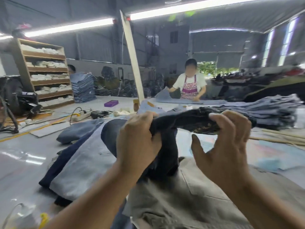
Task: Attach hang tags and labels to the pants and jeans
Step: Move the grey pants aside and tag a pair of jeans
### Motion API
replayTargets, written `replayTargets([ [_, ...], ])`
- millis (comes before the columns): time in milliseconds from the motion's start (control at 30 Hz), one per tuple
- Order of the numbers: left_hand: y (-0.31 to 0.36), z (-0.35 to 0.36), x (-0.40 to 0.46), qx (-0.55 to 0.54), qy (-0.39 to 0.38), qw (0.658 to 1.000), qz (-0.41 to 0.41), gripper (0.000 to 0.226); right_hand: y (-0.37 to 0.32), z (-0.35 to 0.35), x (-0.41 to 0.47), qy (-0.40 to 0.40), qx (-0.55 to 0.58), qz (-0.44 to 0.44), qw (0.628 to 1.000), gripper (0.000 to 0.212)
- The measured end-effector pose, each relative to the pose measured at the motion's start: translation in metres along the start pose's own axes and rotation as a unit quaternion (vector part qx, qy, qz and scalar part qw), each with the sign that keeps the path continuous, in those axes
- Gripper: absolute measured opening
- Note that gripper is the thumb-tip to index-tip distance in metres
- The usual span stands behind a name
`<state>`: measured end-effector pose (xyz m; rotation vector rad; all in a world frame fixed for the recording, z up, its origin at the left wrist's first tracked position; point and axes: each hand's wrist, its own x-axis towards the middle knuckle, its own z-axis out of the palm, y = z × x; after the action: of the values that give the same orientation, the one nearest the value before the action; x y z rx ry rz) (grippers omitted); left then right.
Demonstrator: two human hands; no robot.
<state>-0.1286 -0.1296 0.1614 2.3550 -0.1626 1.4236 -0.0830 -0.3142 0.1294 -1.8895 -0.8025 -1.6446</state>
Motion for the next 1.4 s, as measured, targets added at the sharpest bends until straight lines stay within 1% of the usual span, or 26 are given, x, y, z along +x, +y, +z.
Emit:
replayTargets([
  [100,0.021,0.016,-0.012,-0.045,-0.040,0.998,0.037,0.030,0.029,-0.040,-0.013,-0.047,-0.136,0.020,0.989,0.069],
  [167,0.034,0.025,-0.020,-0.057,-0.066,0.993,0.085,0.032,0.048,-0.069,-0.020,-0.091,-0.213,0.041,0.972,0.070],
  [200,0.040,0.029,-0.024,-0.060,-0.080,0.988,0.116,0.033,0.057,-0.083,-0.023,-0.116,-0.231,0.052,0.964,0.067],
  [300,0.059,0.041,-0.040,-0.073,-0.134,0.968,0.198,0.036,0.070,-0.123,-0.037,-0.221,-0.203,0.061,0.952,0.061],
  [367,0.069,0.049,-0.049,-0.086,-0.189,0.949,0.239,0.035,0.073,-0.146,-0.052,-0.274,-0.186,0.063,0.942,0.067],
  [400,0.073,0.053,-0.053,-0.089,-0.222,0.936,0.257,0.036,0.074,-0.156,-0.058,-0.287,-0.179,0.072,0.938,0.069],
  [467,0.082,0.060,-0.058,-0.091,-0.290,0.907,0.292,0.039,0.080,-0.174,-0.067,-0.291,-0.175,0.085,0.937,0.063],
  [533,0.089,0.066,-0.064,-0.080,-0.326,0.886,0.320,0.048,0.089,-0.192,-0.075,-0.283,-0.173,0.084,0.940,0.057],
  [567,0.090,0.068,-0.068,-0.075,-0.329,0.885,0.322,0.057,0.092,-0.199,-0.079,-0.279,-0.155,0.093,0.943,0.053],
  [633,0.087,0.069,-0.077,-0.067,-0.331,0.895,0.292,0.070,0.095,-0.210,-0.089,-0.277,-0.120,0.116,0.946,0.051],
  [767,0.067,0.066,-0.088,-0.021,-0.320,0.926,0.201,0.082,0.092,-0.211,-0.109,-0.326,-0.173,0.128,0.921,0.068],
  [867,0.064,0.066,-0.087,0.034,-0.294,0.938,0.180,0.084,0.085,-0.208,-0.109,-0.355,-0.181,0.154,0.904,0.081],
  [900,0.068,0.066,-0.087,0.043,-0.285,0.940,0.185,0.080,0.084,-0.206,-0.108,-0.358,-0.185,0.154,0.902,0.085],
  [933,0.071,0.067,-0.087,0.041,-0.266,0.943,0.193,0.069,0.082,-0.205,-0.104,-0.359,-0.189,0.145,0.902,0.087],
  [1000,0.076,0.063,-0.080,0.028,-0.217,0.954,0.203,0.047,0.076,-0.201,-0.095,-0.355,-0.185,0.121,0.908,0.083],
  [1067,0.076,0.053,-0.066,0.037,-0.179,0.962,0.204,0.039,0.073,-0.196,-0.085,-0.336,-0.180,0.105,0.918,0.076],
  [1133,0.077,0.043,-0.056,0.058,-0.181,0.959,0.211,0.036,0.071,-0.191,-0.081,-0.346,-0.173,0.116,0.915,0.075],
  [1200,0.083,0.034,-0.056,0.084,-0.248,0.940,0.218,0.034,0.073,-0.190,-0.084,-0.392,-0.184,0.139,0.891,0.077],
  [1267,0.084,0.030,-0.066,0.124,-0.336,0.904,0.231,0.038,0.073,-0.192,-0.078,-0.477,-0.184,0.173,0.842,0.085],
  [1300,0.079,0.029,-0.071,0.098,-0.386,0.892,0.213,0.043,0.072,-0.194,-0.071,-0.521,-0.193,0.177,0.813,0.088],
  [1333,0.072,0.027,-0.070,0.054,-0.441,0.880,0.172,0.050,0.071,-0.194,-0.062,-0.573,-0.207,0.180,0.772,0.090],
  [1367,0.066,0.023,-0.064,-0.017,-0.486,0.867,0.112,0.057,0.069,-0.193,-0.054,-0.628,-0.209,0.202,0.722,0.096],
  [1400,0.059,0.018,-0.057,-0.104,-0.507,0.854,0.043,0.059,0.066,-0.190,-0.047,-0.671,-0.200,0.227,0.677,0.105],
])
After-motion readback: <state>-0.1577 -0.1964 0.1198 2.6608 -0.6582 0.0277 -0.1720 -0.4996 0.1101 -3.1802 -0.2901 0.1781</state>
